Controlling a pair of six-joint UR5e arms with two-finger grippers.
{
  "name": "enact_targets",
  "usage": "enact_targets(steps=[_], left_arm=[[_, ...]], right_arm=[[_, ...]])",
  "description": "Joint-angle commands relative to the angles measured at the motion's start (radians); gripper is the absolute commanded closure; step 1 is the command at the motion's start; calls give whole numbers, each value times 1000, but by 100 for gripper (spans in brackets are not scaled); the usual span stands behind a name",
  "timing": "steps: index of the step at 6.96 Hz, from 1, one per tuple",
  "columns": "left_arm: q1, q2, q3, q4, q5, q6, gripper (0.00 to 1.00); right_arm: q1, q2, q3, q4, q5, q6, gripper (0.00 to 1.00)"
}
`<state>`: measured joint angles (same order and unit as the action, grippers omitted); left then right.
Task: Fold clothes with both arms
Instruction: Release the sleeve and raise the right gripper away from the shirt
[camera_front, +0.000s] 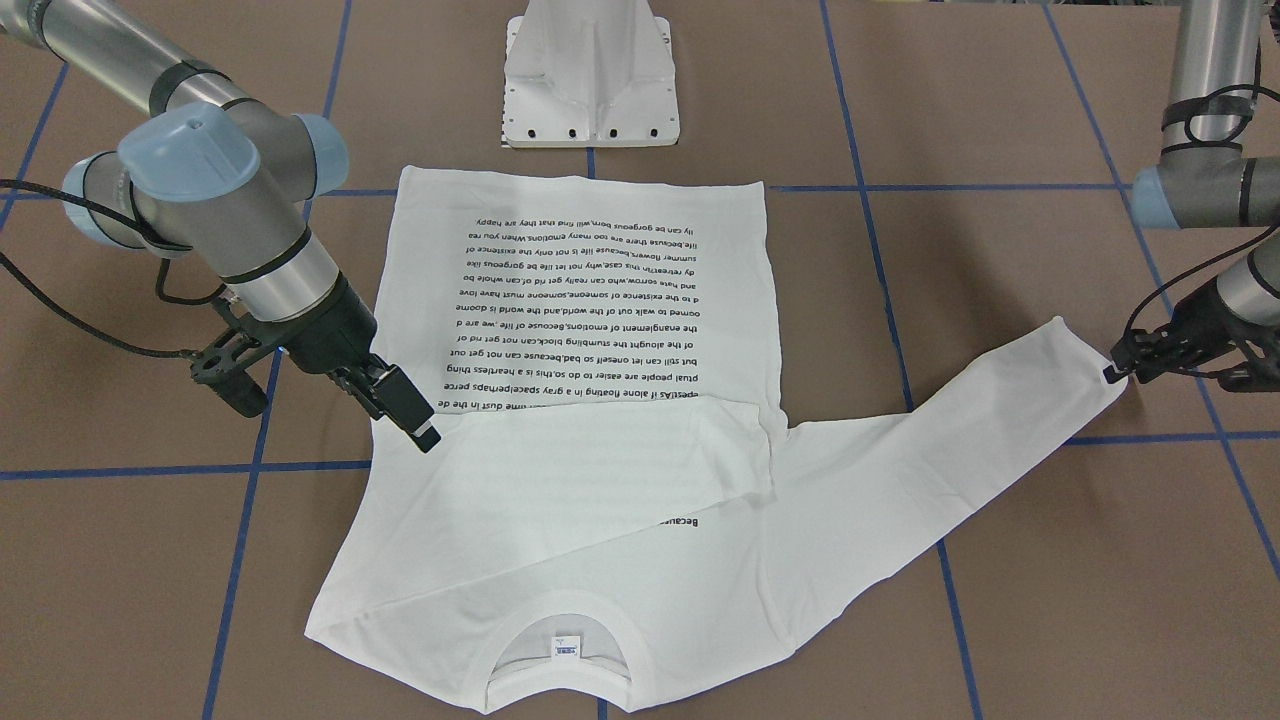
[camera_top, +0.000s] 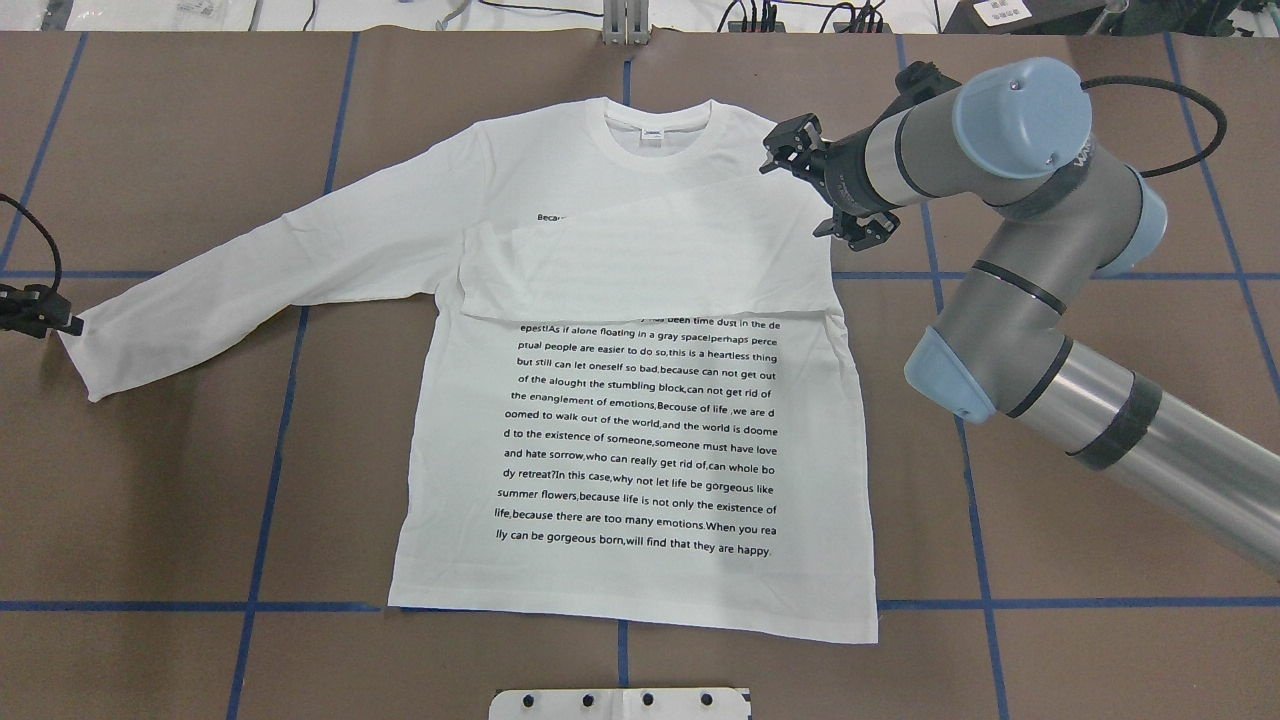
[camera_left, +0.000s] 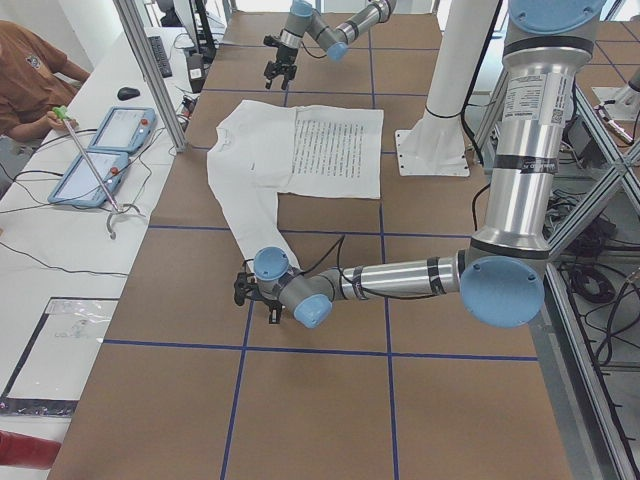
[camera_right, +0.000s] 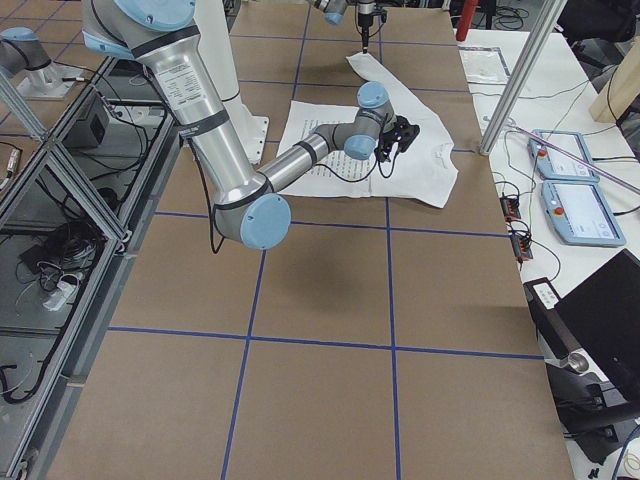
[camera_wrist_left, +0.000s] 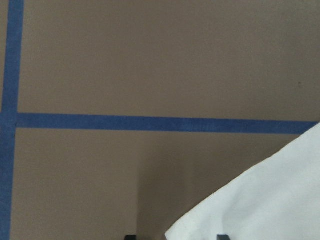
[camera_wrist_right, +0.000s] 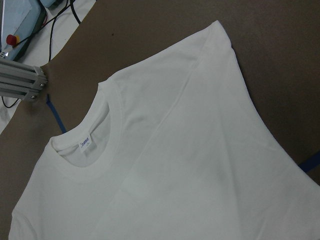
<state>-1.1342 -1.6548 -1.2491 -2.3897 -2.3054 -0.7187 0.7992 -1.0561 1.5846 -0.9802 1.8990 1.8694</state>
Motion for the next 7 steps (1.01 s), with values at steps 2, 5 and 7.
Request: enact_targets(steps=[2,5,7], left_arm=[[1,1,0,-5,0,7,98],[1,-5,-13,-5,-8,-4,100],[-1,-5,-77,4,-150,-8,100]], right_arm=[[6,-1,8,0,12,2,1],[11,-1,12,0,23,2,1],[35,-11,38,-2,63,2,1]])
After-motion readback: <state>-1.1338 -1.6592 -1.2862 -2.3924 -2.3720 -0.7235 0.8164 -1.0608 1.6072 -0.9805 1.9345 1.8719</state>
